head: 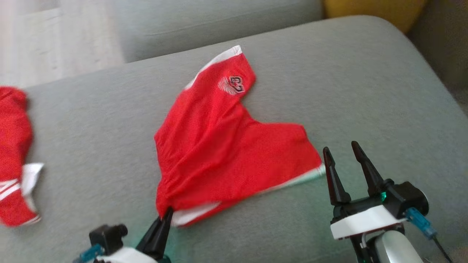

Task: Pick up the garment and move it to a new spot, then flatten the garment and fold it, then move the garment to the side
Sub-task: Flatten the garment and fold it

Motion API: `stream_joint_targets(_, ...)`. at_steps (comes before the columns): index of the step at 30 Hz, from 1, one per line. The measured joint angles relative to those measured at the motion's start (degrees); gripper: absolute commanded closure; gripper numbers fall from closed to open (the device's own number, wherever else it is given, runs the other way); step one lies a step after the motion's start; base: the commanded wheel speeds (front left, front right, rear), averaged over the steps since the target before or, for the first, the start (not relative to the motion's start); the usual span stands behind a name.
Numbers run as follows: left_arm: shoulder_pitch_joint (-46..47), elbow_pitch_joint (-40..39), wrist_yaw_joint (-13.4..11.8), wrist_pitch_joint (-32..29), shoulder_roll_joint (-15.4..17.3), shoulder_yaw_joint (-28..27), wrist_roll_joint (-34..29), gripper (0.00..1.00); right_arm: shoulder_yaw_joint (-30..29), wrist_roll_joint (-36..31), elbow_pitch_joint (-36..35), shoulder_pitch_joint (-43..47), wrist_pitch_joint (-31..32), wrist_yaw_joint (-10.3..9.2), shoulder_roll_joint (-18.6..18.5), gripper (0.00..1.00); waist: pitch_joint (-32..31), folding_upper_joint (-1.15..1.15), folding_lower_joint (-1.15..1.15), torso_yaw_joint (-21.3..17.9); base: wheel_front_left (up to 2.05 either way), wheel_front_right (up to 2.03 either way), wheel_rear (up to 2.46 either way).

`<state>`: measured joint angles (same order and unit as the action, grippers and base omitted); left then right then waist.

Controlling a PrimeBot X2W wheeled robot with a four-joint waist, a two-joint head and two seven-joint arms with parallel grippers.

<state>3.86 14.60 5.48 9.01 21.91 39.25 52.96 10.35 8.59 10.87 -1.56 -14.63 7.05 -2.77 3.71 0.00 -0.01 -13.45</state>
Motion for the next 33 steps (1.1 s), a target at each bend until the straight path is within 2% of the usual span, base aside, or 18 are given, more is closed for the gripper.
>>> stream_joint_targets(7, -0.5, 7.0, 1.6, 3.1, -4.2, 1.9, 2.7, 1.00, 0.1, -1.6, 0.5, 0.0, 0.0, 0.00, 0.0, 0.00, -0.8, 0.00, 0.00, 5.4, 0.00, 0.00, 0.00)
stream_joint_targets(11, -0.4, 9.2, 1.7, 4.3, -4.4, 2.7, 3.6, 0.99, 0.3, -1.6, 0.8, 0.0, 0.0, 0.00, 0.0, 0.00, -1.4, 0.00, 0.00, 6.8, 0.00, 0.00, 0.00)
stream_joint_targets(12, -0.4, 9.2, 1.7, 4.5, -4.2, 3.0, 4.0, 0.86, 0.4, -1.6, 0.8, 0.0, 0.0, 0.00, 0.0, 0.00, -1.6, 0.00, 0.00, 7.0, 0.00, 0.00, 0.00)
stream_joint_targets(13, -0.4, 9.2, 1.7, 4.8, -4.1, 3.2, 4.3, 0.67, 0.5, -1.6, 0.8, 0.0, 0.0, 0.00, 0.0, 0.00, -1.7, 0.00, 0.00, 7.1, 0.00, 0.00, 0.00)
stream_joint_targets(14, -0.4, 9.3, 1.7, 4.8, -4.0, 3.3, 4.6, 0.11, 0.5, -1.6, 0.9, 0.0, 0.0, 0.00, 0.0, 0.00, -1.8, 0.00, 0.00, 7.1, 0.00, 0.00, 0.00)
stream_joint_targets(15, -0.4, 9.3, 1.7, 4.8, -3.7, 3.3, 4.7, 0.00, 0.5, -1.6, 0.9, 0.0, 0.0, 0.00, 0.0, 0.00, -1.9, 0.00, 0.01, 7.2, 0.00, 0.00, 0.00)
stream_joint_targets(19, -0.5, 10.0, 1.7, 5.2, -2.4, 2.6, 4.9, 0.00, 0.6, -1.6, 0.9, 0.0, 0.0, 0.00, 0.0, 0.00, -2.2, 0.00, 0.00, 7.1, 0.00, 0.00, 0.00)
stream_joint_targets(22, -1.0, 9.4, 1.6, 5.2, -2.4, -3.0, 1.9, 0.00, 0.4, -1.6, 0.5, 0.0, 0.0, 0.00, 0.0, 0.00, -2.4, 0.00, 0.01, 6.7, 0.00, 0.00, 0.00)
stream_joint_targets(25, -3.3, 5.5, 0.8, 5.3, -3.2, -11.1, -3.4, 0.00, -0.9, -1.8, -0.8, 0.1, 0.0, 0.00, 0.0, 0.00, -2.6, 0.00, 0.01, 6.6, 0.00, 0.00, 0.00)
stream_joint_targets(28, -8.1, 0.7, -0.5, 5.3, -5.8, -17.8, -10.6, 0.00, -2.9, -2.6, -2.2, 0.8, 0.0, 0.00, 0.0, 0.00, -2.8, 0.00, 0.01, 6.8, 0.00, 0.00, 0.00)
stream_joint_targets(33, -15.2, -7.6, -1.4, 5.3, -12.4, -27.5, -23.6, 0.00, -6.3, -4.3, -3.4, 3.5, 0.0, 0.00, 0.0, 0.00, -3.7, 0.00, 0.00, 8.0, 0.00, 0.00, 0.00)
